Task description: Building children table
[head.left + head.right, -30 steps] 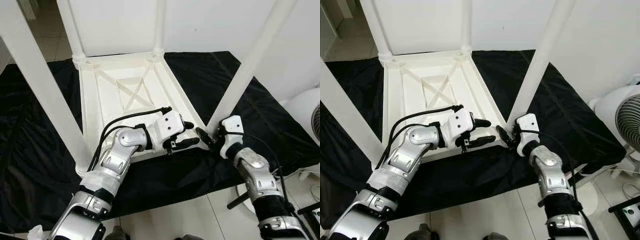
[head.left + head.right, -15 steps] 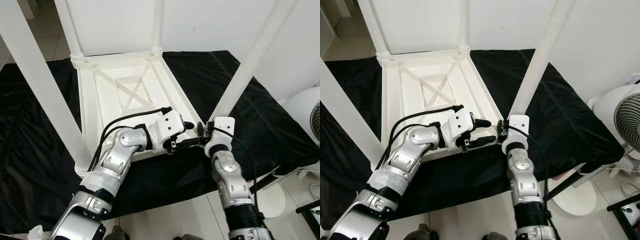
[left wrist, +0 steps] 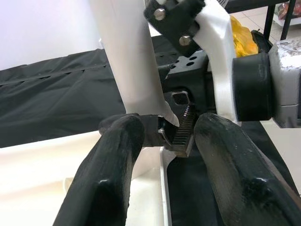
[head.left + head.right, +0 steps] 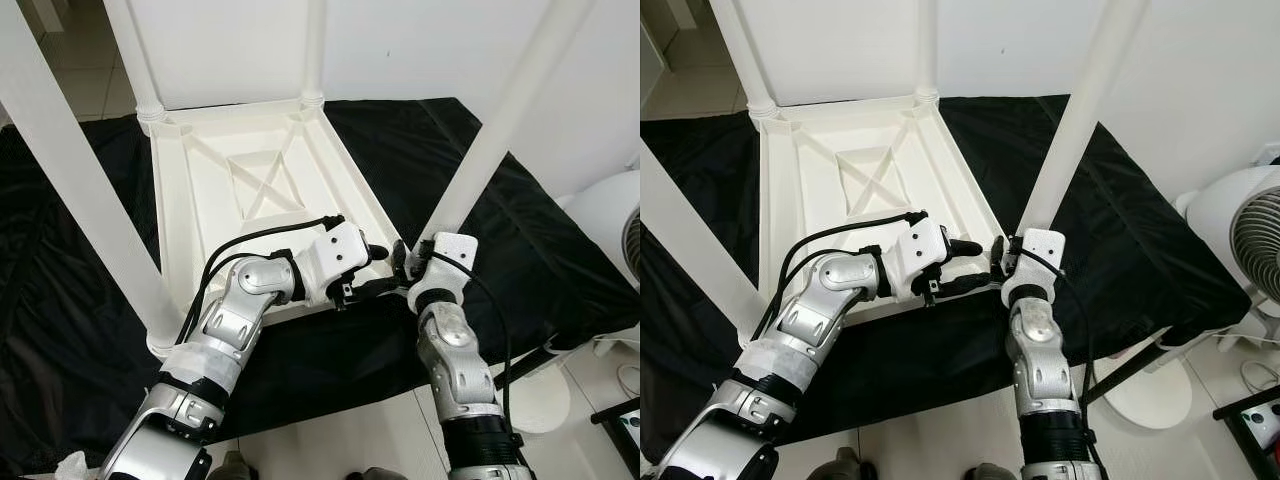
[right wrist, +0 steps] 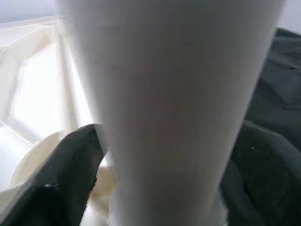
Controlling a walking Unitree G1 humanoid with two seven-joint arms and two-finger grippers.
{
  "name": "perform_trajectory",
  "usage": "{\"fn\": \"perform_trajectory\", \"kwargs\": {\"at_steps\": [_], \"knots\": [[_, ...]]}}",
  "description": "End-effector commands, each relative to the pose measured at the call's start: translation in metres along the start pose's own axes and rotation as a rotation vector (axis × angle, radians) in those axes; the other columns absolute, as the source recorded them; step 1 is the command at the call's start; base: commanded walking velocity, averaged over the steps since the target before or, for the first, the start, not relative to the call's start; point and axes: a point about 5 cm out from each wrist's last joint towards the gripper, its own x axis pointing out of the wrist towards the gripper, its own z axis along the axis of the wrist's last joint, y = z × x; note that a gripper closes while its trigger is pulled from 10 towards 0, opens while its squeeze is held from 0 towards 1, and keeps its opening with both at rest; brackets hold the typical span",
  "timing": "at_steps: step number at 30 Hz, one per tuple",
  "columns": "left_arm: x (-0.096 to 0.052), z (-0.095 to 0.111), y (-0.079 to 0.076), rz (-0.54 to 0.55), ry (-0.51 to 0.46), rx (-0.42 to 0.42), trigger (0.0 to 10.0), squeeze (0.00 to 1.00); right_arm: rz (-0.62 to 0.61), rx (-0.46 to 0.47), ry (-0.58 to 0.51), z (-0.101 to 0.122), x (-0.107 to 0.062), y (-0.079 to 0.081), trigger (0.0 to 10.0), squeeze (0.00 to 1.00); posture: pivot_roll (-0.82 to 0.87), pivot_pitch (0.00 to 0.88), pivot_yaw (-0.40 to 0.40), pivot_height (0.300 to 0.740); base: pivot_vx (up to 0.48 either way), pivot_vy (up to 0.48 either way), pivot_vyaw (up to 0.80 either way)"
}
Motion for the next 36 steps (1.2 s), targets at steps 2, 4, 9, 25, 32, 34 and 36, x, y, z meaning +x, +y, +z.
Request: {"fn": "perform_trajectory", "kwargs": {"at_steps": [2, 4, 9, 25, 32, 34, 36], "knots": [[0.001, 0.0, 0.001, 0.065, 0.003, 0.005, 10.0, 0.0, 0.066, 0.014, 0.005, 0.0, -0.006, -0.006, 10.0, 1.0, -0.01, 0.0, -0.032, 0.74, 0.0, 0.0, 0.0], [0.001, 0.0, 0.001, 0.064, 0.001, 0.004, 10.0, 0.0, 0.11, -0.012, -0.006, 0.0, -0.01, -0.014, 10.0, 0.43, -0.01, 0.0, -0.034, 0.74, 0.0, 0.0, 0.0], [0.003, 0.0, 0.001, 0.061, -0.001, 0.007, 10.0, 0.0, 0.276, -0.139, -0.025, -0.003, -0.016, -0.04, 10.0, 0.0, -0.02, 0.0, -0.028, 0.74, 0.0, 0.0, 0.0], [0.006, 0.004, 0.006, 0.064, -0.009, 0.018, 10.0, 0.0, 0.539, -0.24, -0.03, 0.008, 0.029, -0.045, 10.0, 0.0, -0.01, 0.0, -0.024, 0.74, 0.0, 0.0, 0.0], [0.006, 0.004, 0.007, 0.069, -0.009, 0.02, 10.0, 0.0, 0.598, -0.25, -0.007, 0.005, 0.038, -0.037, 7.6, 0.0, -0.01, 0.0, -0.023, 0.74, 0.0, 0.0, 0.0], [0.004, 0.004, 0.008, 0.081, -0.008, 0.02, 10.0, 0.0, 0.658, -0.25, 0.043, -0.004, 0.037, -0.033, 0.0, 0.0, 0.01, 0.0, -0.035, 0.74, 0.0, 0.0, 0.0], [0.004, 0.004, 0.008, 0.087, -0.007, 0.02, 10.0, 0.0, 0.677, -0.252, 0.06, -0.007, 0.037, -0.032, 0.0, 0.0, 0.01, 0.0, -0.038, 0.74, 0.0, 0.0, 0.0]]}}
